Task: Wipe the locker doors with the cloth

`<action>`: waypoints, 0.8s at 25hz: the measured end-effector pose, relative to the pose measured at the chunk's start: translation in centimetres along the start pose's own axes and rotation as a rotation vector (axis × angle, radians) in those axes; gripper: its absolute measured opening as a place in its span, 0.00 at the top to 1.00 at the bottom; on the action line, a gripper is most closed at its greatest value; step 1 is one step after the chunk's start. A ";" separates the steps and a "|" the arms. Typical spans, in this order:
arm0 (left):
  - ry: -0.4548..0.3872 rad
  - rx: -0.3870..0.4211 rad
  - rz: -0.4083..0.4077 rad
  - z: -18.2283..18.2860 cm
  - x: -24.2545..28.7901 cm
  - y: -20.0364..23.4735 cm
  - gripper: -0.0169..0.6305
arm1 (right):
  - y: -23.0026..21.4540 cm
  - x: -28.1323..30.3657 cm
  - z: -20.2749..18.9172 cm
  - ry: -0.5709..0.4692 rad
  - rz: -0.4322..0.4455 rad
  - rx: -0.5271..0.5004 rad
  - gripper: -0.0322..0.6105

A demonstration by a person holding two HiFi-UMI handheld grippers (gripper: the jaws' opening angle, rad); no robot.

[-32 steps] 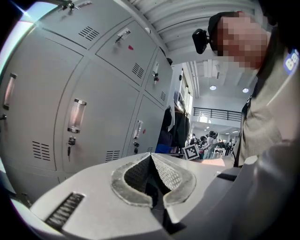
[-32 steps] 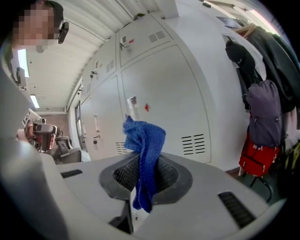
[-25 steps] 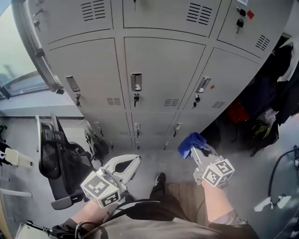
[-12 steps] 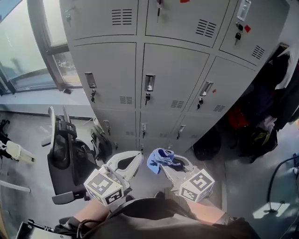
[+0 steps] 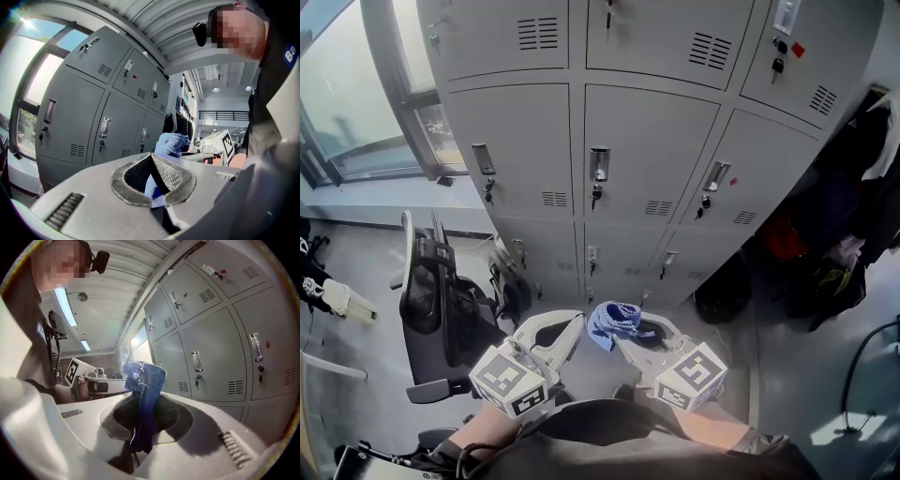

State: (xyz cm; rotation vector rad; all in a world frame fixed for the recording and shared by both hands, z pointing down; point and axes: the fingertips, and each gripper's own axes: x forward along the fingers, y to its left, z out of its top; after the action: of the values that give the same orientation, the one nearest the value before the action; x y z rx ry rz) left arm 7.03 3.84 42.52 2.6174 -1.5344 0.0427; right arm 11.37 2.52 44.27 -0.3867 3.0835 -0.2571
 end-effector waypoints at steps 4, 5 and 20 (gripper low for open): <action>0.004 -0.003 -0.002 -0.2 0.0 -0.6 0.97 | 0.1 -0.5 -0.2 0.001 0.002 0.008 0.87; 0.002 -0.002 -0.005 -0.2 -0.1 -0.7 0.97 | 0.2 -0.6 -0.2 0.001 0.002 0.008 0.87; 0.005 -0.002 -0.010 -0.5 -0.7 -1.4 0.97 | 0.6 -1.2 0.0 -0.014 0.002 0.021 0.87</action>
State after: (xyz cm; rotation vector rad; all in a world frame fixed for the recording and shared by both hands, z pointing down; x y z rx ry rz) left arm 7.95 5.19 42.81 2.6214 -1.5193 0.0467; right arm 12.34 3.41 44.20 -0.3832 3.0647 -0.2859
